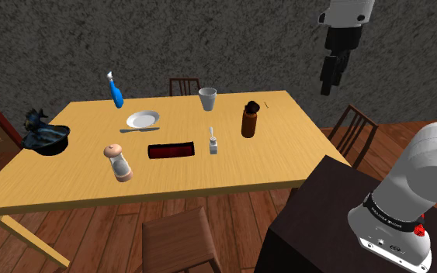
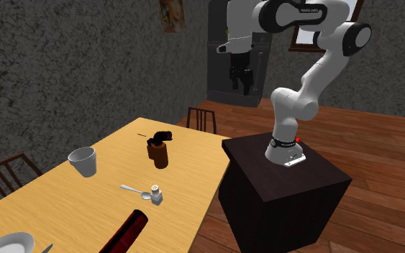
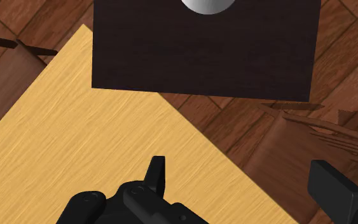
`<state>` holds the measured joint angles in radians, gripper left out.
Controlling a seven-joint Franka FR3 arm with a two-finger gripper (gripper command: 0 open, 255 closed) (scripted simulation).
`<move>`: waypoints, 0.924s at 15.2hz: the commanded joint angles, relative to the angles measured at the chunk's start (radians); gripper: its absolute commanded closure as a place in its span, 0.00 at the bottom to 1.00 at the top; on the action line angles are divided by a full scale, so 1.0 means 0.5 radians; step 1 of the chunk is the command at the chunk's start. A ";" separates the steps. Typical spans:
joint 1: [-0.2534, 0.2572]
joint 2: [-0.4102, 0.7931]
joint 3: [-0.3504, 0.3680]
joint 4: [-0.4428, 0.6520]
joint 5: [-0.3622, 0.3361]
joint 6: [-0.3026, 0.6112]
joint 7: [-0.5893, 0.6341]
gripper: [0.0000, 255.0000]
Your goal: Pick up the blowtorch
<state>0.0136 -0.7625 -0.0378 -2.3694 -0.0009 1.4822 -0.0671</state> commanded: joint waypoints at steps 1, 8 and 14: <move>0.000 0.000 0.000 0.000 0.000 0.000 0.000 0.00; -0.059 0.465 -0.032 0.066 0.033 0.413 0.128 0.00; -0.102 0.896 -0.073 0.222 0.073 0.700 0.218 0.00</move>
<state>-0.0339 -0.3535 -0.0703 -2.2732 0.0315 1.8061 0.0345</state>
